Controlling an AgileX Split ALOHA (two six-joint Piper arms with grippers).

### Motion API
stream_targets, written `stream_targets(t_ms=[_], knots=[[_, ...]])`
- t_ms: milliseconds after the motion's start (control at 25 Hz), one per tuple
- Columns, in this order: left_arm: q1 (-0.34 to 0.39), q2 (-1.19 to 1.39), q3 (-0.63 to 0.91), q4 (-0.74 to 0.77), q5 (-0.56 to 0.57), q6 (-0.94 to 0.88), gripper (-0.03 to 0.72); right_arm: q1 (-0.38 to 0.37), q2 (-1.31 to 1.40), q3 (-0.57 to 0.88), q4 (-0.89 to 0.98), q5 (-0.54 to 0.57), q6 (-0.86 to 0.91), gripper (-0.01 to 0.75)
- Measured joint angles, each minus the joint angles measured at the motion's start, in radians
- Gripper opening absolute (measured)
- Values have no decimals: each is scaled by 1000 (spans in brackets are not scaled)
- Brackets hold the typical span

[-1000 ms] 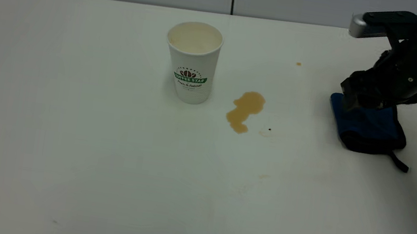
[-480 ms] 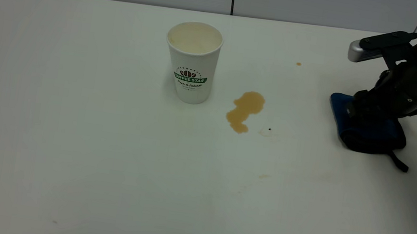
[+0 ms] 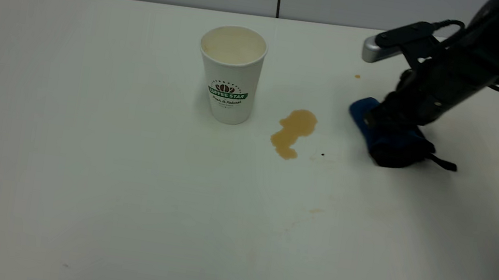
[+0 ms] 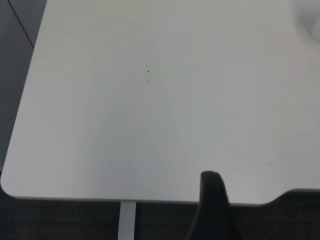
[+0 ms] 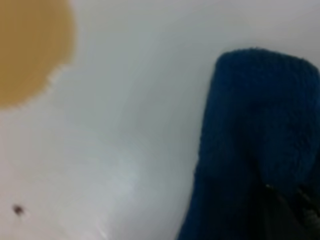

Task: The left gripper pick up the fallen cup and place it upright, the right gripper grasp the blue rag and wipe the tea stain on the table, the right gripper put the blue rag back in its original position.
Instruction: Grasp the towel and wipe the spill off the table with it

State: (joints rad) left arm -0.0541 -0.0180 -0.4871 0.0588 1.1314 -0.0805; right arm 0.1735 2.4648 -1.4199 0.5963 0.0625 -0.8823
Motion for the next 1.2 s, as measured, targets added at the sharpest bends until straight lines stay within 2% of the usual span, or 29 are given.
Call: stream_targets(t_ms=[240, 480, 760, 1120, 1200], knots=[[0, 0, 0, 0, 0, 0, 566, 89, 60, -167, 21, 21, 0, 47], [0, 0, 0, 0, 0, 0, 566, 156, 112, -247, 31, 119, 1, 47], [0, 0, 0, 0, 1, 0, 566, 167, 113, -258, 22, 357, 1, 47], [0, 0, 0, 0, 1, 0, 566, 167, 112, -261, 5, 748, 1, 47], [0, 0, 0, 0, 1, 0, 566, 167, 114, -260, -6, 772, 1, 47]])
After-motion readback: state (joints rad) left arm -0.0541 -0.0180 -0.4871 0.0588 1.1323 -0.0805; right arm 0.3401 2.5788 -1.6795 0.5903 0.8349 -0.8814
